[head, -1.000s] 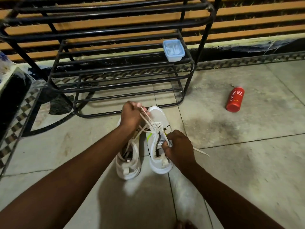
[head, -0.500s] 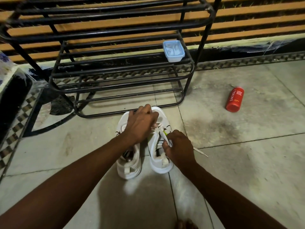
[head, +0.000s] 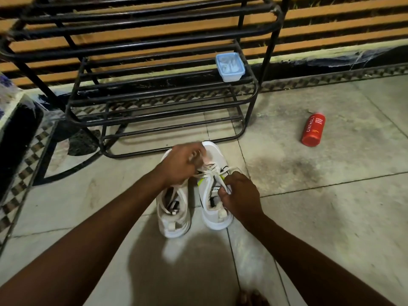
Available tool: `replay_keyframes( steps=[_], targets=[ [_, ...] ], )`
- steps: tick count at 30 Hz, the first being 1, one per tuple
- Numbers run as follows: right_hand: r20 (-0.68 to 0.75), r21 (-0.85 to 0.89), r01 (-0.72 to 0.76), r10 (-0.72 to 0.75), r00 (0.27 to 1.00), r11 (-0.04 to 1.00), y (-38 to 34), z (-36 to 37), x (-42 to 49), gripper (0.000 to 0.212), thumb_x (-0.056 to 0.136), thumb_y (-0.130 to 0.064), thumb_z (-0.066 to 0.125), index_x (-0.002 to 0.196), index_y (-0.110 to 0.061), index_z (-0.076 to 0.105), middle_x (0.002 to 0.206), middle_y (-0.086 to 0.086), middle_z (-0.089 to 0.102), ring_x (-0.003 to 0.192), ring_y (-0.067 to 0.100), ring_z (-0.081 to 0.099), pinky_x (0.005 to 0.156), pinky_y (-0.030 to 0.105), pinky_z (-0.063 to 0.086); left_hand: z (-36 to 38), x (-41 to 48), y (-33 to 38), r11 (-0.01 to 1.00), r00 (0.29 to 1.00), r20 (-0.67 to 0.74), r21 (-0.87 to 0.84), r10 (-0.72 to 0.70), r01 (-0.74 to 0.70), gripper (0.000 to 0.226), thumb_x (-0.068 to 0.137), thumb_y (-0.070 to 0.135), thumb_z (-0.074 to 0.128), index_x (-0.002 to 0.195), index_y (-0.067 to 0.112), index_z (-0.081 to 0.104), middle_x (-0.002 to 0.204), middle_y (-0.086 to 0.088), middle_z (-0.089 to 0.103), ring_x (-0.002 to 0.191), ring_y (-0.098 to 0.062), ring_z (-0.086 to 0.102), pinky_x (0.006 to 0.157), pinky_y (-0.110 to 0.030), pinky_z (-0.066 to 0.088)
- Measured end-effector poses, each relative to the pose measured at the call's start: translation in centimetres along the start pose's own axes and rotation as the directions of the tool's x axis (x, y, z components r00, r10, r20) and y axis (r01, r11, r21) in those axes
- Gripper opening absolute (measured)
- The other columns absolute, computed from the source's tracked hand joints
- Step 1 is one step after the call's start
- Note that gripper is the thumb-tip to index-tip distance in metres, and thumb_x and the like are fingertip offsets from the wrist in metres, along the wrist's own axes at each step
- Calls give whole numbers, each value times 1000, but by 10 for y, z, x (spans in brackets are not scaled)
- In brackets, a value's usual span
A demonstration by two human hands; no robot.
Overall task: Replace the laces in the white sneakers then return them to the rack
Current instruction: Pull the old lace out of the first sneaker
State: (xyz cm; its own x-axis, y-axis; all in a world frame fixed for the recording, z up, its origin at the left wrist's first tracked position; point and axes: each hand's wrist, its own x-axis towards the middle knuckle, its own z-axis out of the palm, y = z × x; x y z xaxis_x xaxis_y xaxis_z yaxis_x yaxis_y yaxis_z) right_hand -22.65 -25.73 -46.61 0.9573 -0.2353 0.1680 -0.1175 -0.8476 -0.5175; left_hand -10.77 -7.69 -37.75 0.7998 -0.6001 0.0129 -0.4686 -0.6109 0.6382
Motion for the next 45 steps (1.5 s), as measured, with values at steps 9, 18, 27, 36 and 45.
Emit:
replay_keyframes(
  steps=[9,18,27,36,45],
  targets=[
    [-7,37,12,-12,1000,999,0,-2,-2,14,74,-34,65,83,-23,66,79,-4,58,72,22,61,59,26,42,-11,5,-1,992,972,-227,86,-69,91,19,97,11,60,87,4,74,98,-13,61,96,-28,57,86,-46,50],
    [-28,38,33,-32,999,999,1,2,-1,23,73,-41,55,82,-22,64,80,-2,58,74,23,62,60,26,41,-5,-7,-7,524,912,-113,-843,-395,123,33,108,7,41,79,18,54,59,4,48,48,-12,40,45,-22,36],
    [-34,31,39,-38,999,999,-2,-1,-2,24,74,-43,53,82,-22,62,79,-3,56,71,22,61,57,25,40,3,-4,0,883,979,153,430,133,-187,13,87,12,67,97,15,75,102,-2,64,103,-24,56,78,-41,51],
    [24,49,-9,8,1000,999,-6,-5,-1,16,74,-30,70,84,-18,64,84,1,59,79,26,62,62,31,44,-36,-15,-25,925,986,167,374,1,-65,13,82,26,83,79,16,75,94,2,54,84,-16,55,77,-34,50],
    [123,59,67,-74,990,996,-18,-25,16,39,76,-25,72,113,-18,60,100,6,62,92,28,63,75,40,54,5,-5,10,850,931,353,515,-95,-109,108,68,85,69,151,20,43,153,-1,50,138,-23,50,112,-42,42]
  ],
)
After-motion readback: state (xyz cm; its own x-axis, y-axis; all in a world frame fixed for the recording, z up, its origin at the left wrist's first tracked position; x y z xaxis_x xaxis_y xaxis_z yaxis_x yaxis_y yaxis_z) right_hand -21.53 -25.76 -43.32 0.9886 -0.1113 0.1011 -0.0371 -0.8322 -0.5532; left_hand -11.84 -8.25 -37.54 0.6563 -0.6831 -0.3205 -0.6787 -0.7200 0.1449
